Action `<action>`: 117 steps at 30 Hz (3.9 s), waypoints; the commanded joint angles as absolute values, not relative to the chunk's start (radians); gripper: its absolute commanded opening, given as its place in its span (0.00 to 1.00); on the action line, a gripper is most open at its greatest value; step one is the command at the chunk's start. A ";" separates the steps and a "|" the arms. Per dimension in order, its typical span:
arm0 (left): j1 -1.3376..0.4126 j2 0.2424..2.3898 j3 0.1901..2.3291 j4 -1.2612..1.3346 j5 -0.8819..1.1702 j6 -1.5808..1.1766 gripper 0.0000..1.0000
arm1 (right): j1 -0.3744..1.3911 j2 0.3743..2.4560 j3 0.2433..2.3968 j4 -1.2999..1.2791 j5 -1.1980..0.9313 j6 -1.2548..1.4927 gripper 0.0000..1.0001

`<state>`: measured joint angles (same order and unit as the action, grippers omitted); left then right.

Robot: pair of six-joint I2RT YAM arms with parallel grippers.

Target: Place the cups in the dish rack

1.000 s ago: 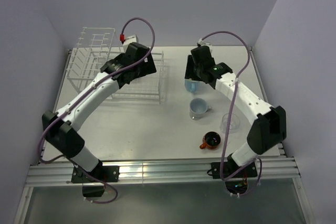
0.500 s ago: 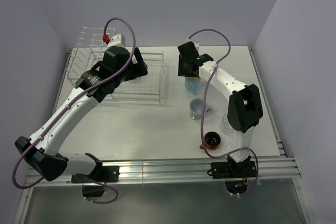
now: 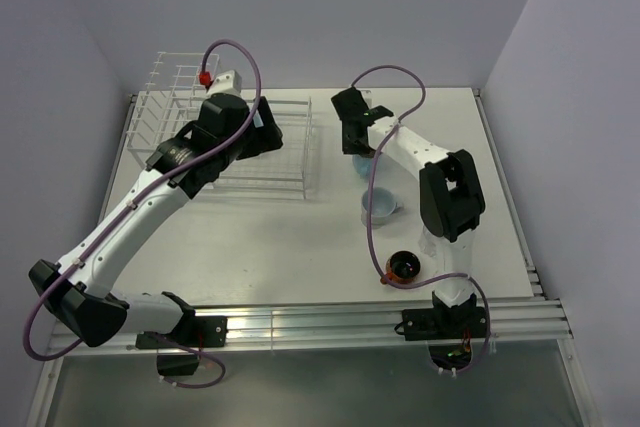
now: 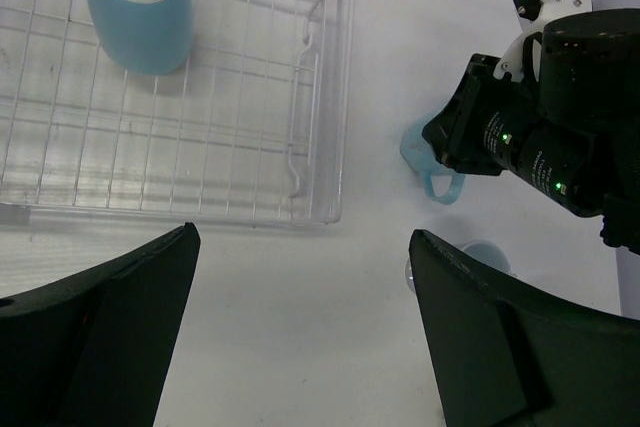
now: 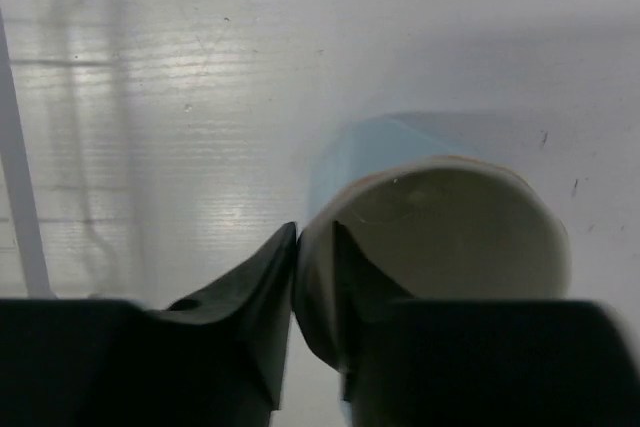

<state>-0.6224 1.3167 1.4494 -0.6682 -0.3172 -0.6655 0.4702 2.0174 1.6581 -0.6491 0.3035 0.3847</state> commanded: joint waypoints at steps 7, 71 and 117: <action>-0.624 1.295 1.427 -0.600 -0.282 -0.655 0.93 | 0.465 1.959 1.716 -0.672 0.351 0.365 0.00; -0.584 1.361 1.003 0.764 0.847 -1.028 0.98 | 0.272 0.893 0.963 0.419 -0.844 1.129 0.00; -0.647 1.362 1.071 0.726 0.735 -1.057 0.00 | 0.262 0.844 0.968 0.112 -0.690 0.882 0.37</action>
<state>-0.6388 1.4109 1.0058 0.7071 0.7811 -1.0809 0.2638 0.8646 0.9073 0.1722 -0.7658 0.9802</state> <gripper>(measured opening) 0.790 0.328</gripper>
